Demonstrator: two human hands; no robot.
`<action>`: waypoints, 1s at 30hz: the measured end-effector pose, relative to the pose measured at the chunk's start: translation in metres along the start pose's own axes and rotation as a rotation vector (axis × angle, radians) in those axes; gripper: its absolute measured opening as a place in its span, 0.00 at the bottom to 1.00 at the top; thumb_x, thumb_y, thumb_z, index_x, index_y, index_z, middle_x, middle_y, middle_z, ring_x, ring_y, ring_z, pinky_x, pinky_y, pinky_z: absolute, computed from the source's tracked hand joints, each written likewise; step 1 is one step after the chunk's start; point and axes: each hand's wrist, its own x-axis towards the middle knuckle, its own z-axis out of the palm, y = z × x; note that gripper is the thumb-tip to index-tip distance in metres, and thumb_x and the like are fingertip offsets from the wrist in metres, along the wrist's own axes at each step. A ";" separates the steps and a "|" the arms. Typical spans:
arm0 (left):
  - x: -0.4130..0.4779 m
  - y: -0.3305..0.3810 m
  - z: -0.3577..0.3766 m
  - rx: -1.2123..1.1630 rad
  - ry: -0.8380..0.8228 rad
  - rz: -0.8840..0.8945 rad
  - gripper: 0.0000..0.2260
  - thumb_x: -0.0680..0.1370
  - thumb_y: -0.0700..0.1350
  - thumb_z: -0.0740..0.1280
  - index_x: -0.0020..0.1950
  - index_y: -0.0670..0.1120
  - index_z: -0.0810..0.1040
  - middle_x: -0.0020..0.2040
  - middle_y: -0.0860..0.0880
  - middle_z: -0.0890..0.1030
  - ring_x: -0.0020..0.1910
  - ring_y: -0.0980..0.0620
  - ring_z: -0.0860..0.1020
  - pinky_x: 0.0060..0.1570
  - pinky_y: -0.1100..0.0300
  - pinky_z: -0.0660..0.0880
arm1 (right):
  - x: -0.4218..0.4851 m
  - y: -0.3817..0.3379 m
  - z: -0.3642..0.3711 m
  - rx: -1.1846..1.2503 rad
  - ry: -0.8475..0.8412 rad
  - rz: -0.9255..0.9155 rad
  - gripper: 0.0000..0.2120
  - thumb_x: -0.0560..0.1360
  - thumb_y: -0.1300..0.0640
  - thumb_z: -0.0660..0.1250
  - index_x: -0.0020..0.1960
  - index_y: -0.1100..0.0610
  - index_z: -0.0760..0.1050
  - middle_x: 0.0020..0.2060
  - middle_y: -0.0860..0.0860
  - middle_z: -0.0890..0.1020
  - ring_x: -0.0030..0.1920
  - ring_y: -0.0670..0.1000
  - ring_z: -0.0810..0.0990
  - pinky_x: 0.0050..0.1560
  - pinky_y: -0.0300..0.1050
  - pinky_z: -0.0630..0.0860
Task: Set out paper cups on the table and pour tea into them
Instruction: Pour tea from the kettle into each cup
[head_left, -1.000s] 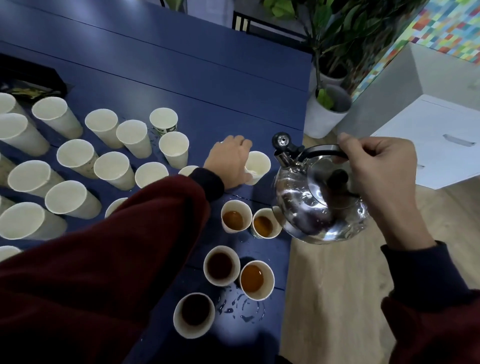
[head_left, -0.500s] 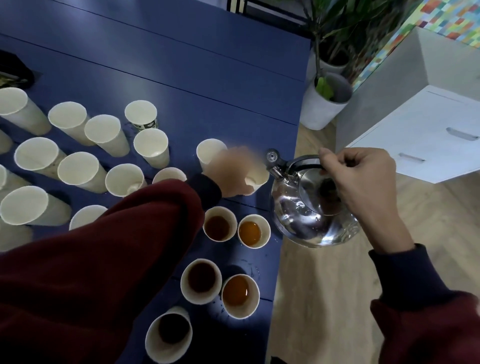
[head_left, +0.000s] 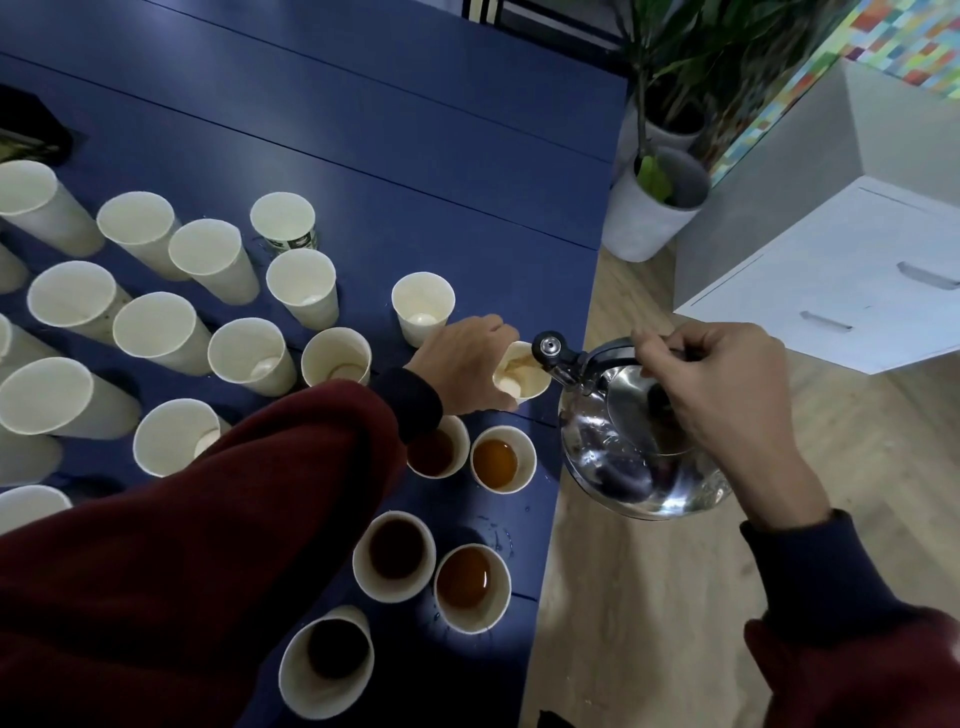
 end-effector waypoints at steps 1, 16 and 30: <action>0.000 0.000 0.000 0.001 -0.001 -0.001 0.26 0.66 0.61 0.76 0.55 0.47 0.76 0.49 0.49 0.78 0.45 0.48 0.77 0.44 0.51 0.75 | 0.000 0.001 0.000 -0.003 0.000 0.000 0.19 0.75 0.47 0.72 0.32 0.60 0.80 0.25 0.55 0.79 0.33 0.57 0.78 0.37 0.48 0.73; 0.001 0.000 0.000 -0.009 -0.014 -0.027 0.25 0.67 0.64 0.75 0.53 0.48 0.75 0.49 0.50 0.79 0.44 0.51 0.76 0.46 0.51 0.77 | -0.005 0.004 -0.003 0.030 -0.011 0.040 0.21 0.76 0.47 0.71 0.30 0.59 0.78 0.21 0.48 0.76 0.27 0.48 0.73 0.32 0.41 0.65; 0.000 -0.047 -0.040 0.167 0.110 -0.352 0.36 0.70 0.52 0.74 0.73 0.43 0.65 0.68 0.41 0.70 0.63 0.38 0.70 0.54 0.45 0.71 | 0.006 -0.036 -0.030 0.195 0.191 0.003 0.27 0.76 0.45 0.68 0.33 0.69 0.75 0.25 0.66 0.68 0.28 0.52 0.64 0.31 0.53 0.67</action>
